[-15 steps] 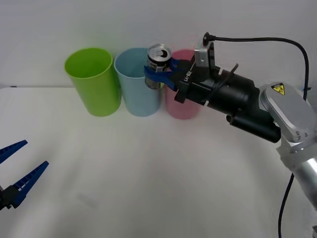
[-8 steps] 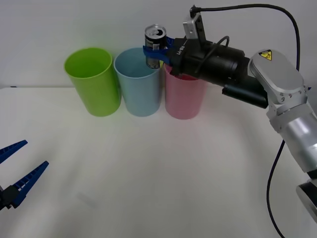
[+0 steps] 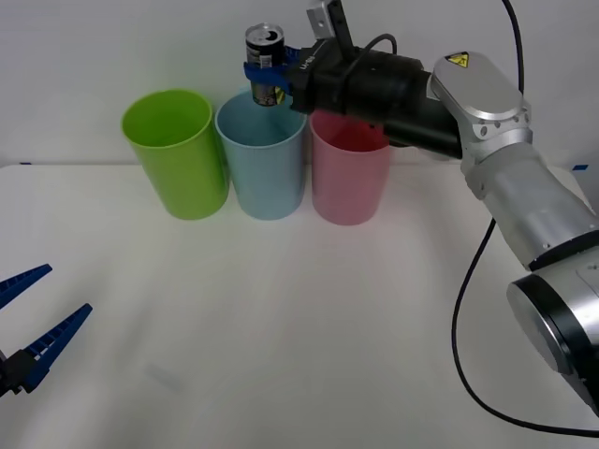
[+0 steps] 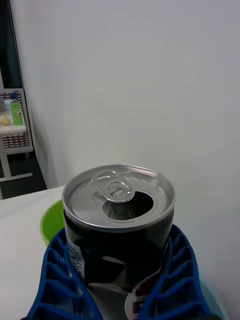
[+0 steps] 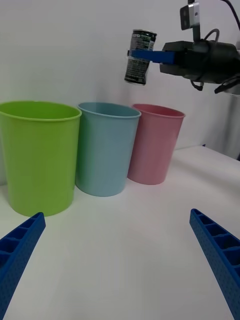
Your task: Grasp the object on the table and drop it into the matching bin: aluminum can to the light blue bin, PET bottle to the pink bin.
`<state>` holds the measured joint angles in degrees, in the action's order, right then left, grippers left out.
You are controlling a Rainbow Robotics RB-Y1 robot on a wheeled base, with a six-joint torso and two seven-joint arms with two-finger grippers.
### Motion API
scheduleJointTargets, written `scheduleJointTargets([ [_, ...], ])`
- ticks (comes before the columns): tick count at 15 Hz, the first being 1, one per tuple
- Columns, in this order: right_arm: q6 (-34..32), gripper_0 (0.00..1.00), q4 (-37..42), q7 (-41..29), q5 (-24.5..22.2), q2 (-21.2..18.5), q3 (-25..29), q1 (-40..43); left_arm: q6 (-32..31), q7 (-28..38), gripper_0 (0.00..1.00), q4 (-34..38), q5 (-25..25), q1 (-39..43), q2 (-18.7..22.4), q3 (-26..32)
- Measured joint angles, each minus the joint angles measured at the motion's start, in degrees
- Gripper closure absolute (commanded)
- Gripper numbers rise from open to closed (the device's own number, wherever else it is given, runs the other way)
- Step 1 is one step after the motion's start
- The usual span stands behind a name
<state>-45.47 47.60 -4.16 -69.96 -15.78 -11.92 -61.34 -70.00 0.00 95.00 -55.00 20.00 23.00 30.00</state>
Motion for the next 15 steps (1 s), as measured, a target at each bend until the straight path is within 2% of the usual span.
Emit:
scheduleJointTargets([
  [5, 3.68, 1.00, -5.81, 0.37, -4.13, 4.00, 1.63, -4.50, 0.00, 0.00, 0.00, 0.00, 0.00, 0.00, 0.00, 0.00],
  [10, 4.75, 0.99, -5.88, 0.71, -5.01, 4.64, 1.58, -4.60, 0.00, 0.00, 0.00, 0.00, 0.00, 0.00, 0.00, 0.00],
  [11, 4.87, 0.60, -5.88, 0.99, -5.01, 4.64, 1.72, -4.60, 0.00, 0.00, 0.00, 0.00, 0.00, 0.00, 0.00, 0.00],
  [12, 4.96, 0.00, -5.91, 1.40, -5.04, 4.63, 1.83, -4.60, 0.00, 0.00, 0.00, 0.00, 0.00, 0.00, 0.00, 0.00],
  [15, 5.29, 0.00, -5.91, 2.76, -5.10, 4.55, 2.10, -4.59, 0.00, 0.00, 0.00, 0.00, 0.00, 0.00, 0.00, 0.00],
])
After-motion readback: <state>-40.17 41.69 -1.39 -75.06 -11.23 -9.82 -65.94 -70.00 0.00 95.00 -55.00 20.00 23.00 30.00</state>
